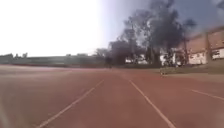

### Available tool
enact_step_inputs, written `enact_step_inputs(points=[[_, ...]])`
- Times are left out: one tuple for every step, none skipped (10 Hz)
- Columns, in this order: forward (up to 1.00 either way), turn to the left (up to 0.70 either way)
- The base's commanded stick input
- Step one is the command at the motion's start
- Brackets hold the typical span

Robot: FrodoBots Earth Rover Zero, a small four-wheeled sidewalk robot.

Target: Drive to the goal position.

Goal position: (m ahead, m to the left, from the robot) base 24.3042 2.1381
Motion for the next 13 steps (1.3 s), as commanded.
enact_step_inputs(points=[[0.70, 0.00], [0.70, 0.00], [0.70, 0.00], [0.70, 0.00], [0.70, 0.00], [0.70, 0.00], [0.70, 0.00], [0.70, 0.00], [0.70, 0.00], [0.70, 0.00], [0.70, 0.00], [0.70, 0.00], [0.70, 0.00]])
